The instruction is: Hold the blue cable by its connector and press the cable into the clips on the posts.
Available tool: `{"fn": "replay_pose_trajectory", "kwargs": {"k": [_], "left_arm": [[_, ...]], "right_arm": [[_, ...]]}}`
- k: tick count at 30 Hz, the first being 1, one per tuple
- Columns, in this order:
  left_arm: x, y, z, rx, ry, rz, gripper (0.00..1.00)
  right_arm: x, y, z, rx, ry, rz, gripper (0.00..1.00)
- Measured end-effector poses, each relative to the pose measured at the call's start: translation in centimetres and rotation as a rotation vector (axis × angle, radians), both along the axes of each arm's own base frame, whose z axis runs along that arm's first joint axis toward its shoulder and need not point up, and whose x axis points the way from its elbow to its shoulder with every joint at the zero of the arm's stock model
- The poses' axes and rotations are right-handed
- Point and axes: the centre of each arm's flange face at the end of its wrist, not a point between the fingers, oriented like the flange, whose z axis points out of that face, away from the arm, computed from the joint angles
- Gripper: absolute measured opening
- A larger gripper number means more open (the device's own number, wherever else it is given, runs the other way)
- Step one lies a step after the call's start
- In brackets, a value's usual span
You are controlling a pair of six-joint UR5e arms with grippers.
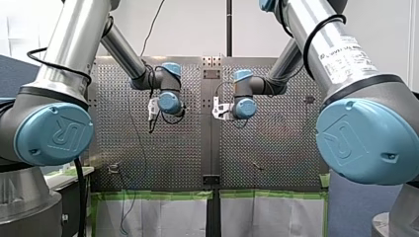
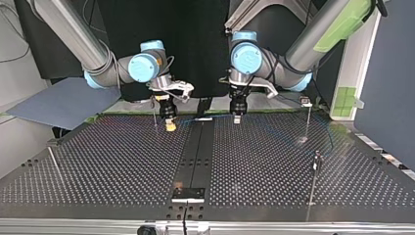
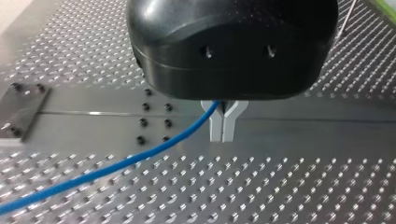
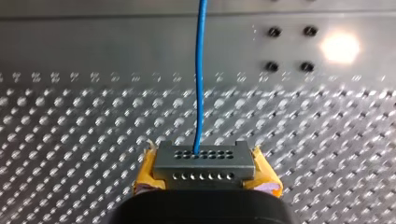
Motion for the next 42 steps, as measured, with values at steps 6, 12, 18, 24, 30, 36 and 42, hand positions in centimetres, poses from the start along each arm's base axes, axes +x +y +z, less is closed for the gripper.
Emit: {"fn": "replay_pose_trajectory", "kwargs": {"k": [6,12,18,24,30,36,42], "left_arm": [[-0.2,-1.8,-2.6,-0.017,0.006,-0.034,0.0],[-0.6,-3.4,-5.2,-0.04,0.017,-0.061,0.0],[-1.4,-4.6,-5.8,-0.056,0.018,-0.08,0.0],[-2.1,-5.8,-6.8,-0.063,0.024,-0.097,0.0],[-2.4,-6.8,-9.4,-0.063,0.031,-0.115,0.0],[-2.3,-7.6,-11.9,-0.073,0.037,-0.124,0.0],[-2.3,-8.1,-14.4,-0.062,0.061,-0.129,0.0]], "right_arm": [[-1.1,0.6,-2.0,0.0,0.002,-0.015,0.0],[-2.0,1.3,-3.8,0.002,0.003,-0.042,0.0],[-3.3,2.6,-5.9,0.023,0.02,-0.076,0.0],[-4.5,3.8,-8.0,0.039,0.031,-0.107,0.0],[-6.1,4.9,-10.3,0.054,0.041,-0.127,0.0],[-8.3,6.0,-14.2,0.104,0.073,-0.149,0.0],[-10.5,7.0,-18.4,0.154,0.086,-0.176,0.0]]}}
